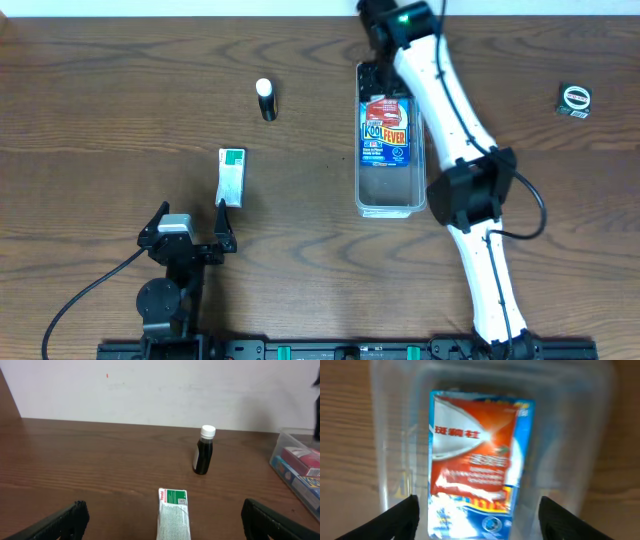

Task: Pack container
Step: 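Move the right gripper to the green Zam-Buk tin and grasp it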

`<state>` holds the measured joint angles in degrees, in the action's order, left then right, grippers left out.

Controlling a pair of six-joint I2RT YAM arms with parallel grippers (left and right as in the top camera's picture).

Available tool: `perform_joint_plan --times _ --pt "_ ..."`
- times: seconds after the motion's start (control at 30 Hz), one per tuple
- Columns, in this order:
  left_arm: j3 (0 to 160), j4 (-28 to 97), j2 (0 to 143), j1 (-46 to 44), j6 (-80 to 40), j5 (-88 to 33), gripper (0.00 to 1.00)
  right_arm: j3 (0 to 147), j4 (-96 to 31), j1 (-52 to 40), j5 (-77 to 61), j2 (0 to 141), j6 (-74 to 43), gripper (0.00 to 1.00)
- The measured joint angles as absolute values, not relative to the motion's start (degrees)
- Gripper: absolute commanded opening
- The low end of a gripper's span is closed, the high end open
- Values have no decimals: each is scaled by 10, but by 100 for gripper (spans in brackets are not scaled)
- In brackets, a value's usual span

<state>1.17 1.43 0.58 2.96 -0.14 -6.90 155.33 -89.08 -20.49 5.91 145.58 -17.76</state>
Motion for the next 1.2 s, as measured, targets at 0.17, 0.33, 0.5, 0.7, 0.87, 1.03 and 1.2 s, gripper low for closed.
perform_joint_plan --times 0.17,0.33,0.5,0.7,0.87,1.03,1.2 --pt "12 15 6 30 -1 -69 98 1563 -912 -137 53 1358 -103 91" --pt "12 14 6 30 -1 -69 98 1584 -943 -14 54 1278 -23 95" --pt "12 14 6 30 -1 -69 98 1579 -949 98 57 1288 22 93" --pt "12 15 6 30 -1 -69 98 1567 -908 166 30 1367 38 93" --pt "12 14 6 30 -1 -69 98 1565 -867 196 21 1415 49 93" --pt "12 14 6 30 -1 -69 98 1565 -801 211 23 1447 72 94" --pt "12 15 6 30 -1 -69 98 1565 -761 222 24 1482 94 94"
